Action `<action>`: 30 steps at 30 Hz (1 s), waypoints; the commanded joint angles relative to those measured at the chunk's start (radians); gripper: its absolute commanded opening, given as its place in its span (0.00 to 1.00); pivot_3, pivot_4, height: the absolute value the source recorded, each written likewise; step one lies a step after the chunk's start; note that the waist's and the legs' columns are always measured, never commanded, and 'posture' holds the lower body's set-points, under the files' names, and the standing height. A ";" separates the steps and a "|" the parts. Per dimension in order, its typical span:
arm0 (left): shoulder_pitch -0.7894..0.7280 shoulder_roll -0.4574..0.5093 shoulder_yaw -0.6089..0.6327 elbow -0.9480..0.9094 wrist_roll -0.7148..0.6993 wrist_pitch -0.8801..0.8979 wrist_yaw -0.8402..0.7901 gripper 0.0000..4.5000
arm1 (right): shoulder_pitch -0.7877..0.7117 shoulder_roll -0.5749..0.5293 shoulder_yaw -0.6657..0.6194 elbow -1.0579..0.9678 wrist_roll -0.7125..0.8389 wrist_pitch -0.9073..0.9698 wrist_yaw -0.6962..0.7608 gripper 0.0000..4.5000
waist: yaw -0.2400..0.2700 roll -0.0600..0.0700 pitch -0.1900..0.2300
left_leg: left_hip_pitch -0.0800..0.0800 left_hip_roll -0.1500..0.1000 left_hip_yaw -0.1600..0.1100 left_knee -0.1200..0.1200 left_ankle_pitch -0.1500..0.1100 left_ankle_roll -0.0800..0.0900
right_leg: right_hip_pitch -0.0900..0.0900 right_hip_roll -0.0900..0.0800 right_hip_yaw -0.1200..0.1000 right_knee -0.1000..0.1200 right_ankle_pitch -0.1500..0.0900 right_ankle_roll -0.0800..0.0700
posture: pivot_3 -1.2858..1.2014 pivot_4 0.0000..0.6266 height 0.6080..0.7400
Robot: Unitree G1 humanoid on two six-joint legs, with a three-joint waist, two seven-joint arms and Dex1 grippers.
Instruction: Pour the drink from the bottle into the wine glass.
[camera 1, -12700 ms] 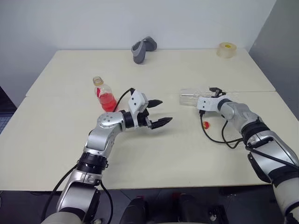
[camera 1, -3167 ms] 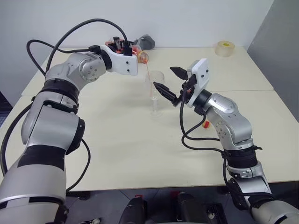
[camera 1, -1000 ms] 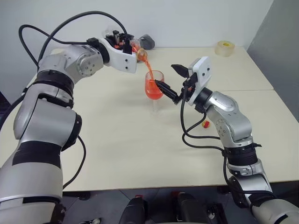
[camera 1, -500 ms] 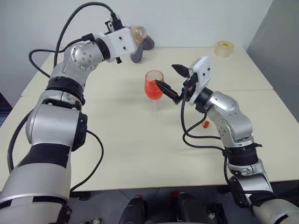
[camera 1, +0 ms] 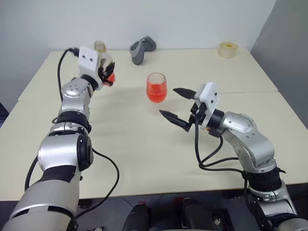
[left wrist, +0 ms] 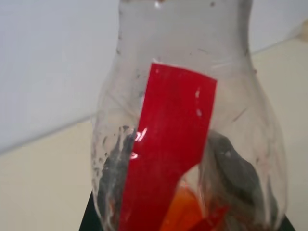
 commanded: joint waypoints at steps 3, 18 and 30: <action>0.158 -0.014 0.105 -0.203 -0.133 0.025 0.040 0.31 | 0.133 0.010 0.017 -0.058 -0.007 -0.077 0.001 1.00 | 0.003 -0.002 -0.002 | 0.001 0.000 0.000 0.001 0.000 0.000 | 0.002 0.000 0.001 -0.001 0.000 0.000 | 0.52 0.24 1.00; 0.348 -0.134 0.160 -0.422 -0.278 0.189 0.055 0.31 | 0.176 0.080 -0.018 -0.061 0.061 -0.052 -0.042 1.00 | 0.024 -0.006 -0.003 | 0.002 -0.004 -0.002 0.000 0.000 0.000 | 0.003 -0.003 0.000 0.000 0.000 0.000 | 0.52 0.24 1.00; 0.329 -0.108 0.074 -0.354 -0.155 0.086 0.123 0.31 | 0.152 0.088 -0.060 -0.054 0.109 -0.013 -0.085 1.00 | 0.024 -0.006 -0.003 | 0.002 -0.004 -0.001 0.000 0.000 0.000 | 0.003 -0.003 0.000 0.000 0.000 0.000 | 0.52 0.24 1.00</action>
